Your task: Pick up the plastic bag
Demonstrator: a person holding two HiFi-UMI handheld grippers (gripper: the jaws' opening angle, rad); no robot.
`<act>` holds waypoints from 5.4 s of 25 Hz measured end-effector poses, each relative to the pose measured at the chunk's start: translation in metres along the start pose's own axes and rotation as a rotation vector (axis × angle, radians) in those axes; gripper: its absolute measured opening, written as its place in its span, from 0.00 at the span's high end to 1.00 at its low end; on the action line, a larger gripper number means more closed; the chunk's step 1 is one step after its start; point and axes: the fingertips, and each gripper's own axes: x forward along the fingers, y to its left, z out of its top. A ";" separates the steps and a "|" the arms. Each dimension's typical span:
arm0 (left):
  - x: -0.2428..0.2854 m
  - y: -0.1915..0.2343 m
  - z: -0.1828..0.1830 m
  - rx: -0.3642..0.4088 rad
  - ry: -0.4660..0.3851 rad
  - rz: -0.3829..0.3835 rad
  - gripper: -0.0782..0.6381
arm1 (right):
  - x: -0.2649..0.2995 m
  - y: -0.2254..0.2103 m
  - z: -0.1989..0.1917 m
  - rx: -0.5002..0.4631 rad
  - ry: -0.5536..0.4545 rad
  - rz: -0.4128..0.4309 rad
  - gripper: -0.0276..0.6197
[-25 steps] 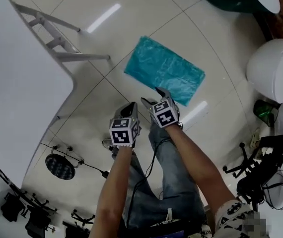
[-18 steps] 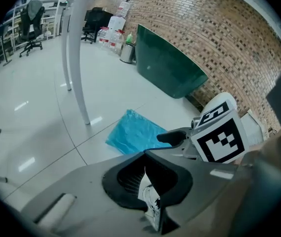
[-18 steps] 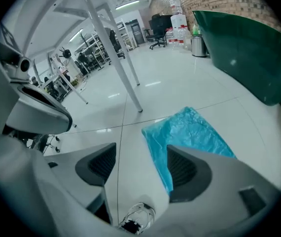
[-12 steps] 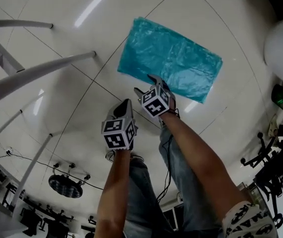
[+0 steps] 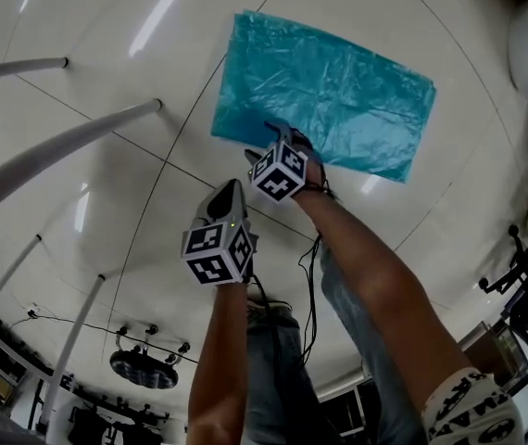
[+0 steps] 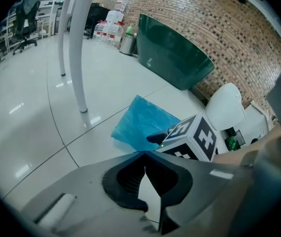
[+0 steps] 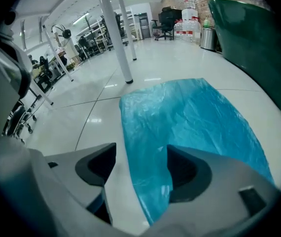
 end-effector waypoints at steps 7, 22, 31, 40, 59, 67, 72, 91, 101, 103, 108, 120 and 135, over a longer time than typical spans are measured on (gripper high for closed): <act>-0.003 0.002 -0.025 -0.040 -0.002 0.000 0.89 | 0.023 -0.005 -0.011 -0.091 0.089 0.006 0.43; -0.021 -0.017 -0.021 -0.069 -0.018 -0.010 0.89 | -0.014 -0.028 -0.012 0.001 0.047 -0.014 0.96; -0.101 -0.083 0.050 -0.029 -0.121 -0.030 0.89 | -0.179 -0.036 0.040 0.137 -0.220 -0.005 0.95; -0.234 -0.174 0.137 -0.002 -0.250 -0.066 0.89 | -0.379 -0.037 0.124 0.168 -0.444 0.015 0.95; -0.599 -0.228 0.255 -0.042 -0.671 0.160 0.89 | -0.790 0.071 0.331 0.080 -0.803 0.168 0.95; -0.778 -0.153 0.198 -0.170 -0.880 0.428 0.89 | -0.853 0.186 0.405 -0.141 -0.875 0.269 0.95; -0.843 -0.119 0.146 -0.229 -0.944 0.510 0.89 | -0.854 0.251 0.424 -0.243 -0.876 0.270 0.94; -0.913 -0.053 0.137 -0.181 -0.995 0.463 0.89 | -0.875 0.350 0.473 -0.315 -0.936 0.202 0.94; -0.910 -0.056 0.131 -0.171 -0.979 0.445 0.89 | -0.877 0.362 0.460 -0.321 -0.926 0.206 0.94; -0.910 -0.056 0.129 -0.176 -0.985 0.449 0.89 | -0.878 0.362 0.457 -0.325 -0.927 0.208 0.94; -0.908 -0.064 0.130 -0.184 -0.996 0.443 0.89 | -0.885 0.356 0.455 -0.312 -0.937 0.229 0.94; -0.897 -0.079 0.136 -0.195 -0.965 0.474 0.89 | -0.913 0.263 0.494 -0.156 -1.001 0.302 0.94; -0.863 -0.067 0.153 -0.341 -0.945 0.573 0.89 | -0.904 0.171 0.674 -0.391 -1.002 0.285 0.94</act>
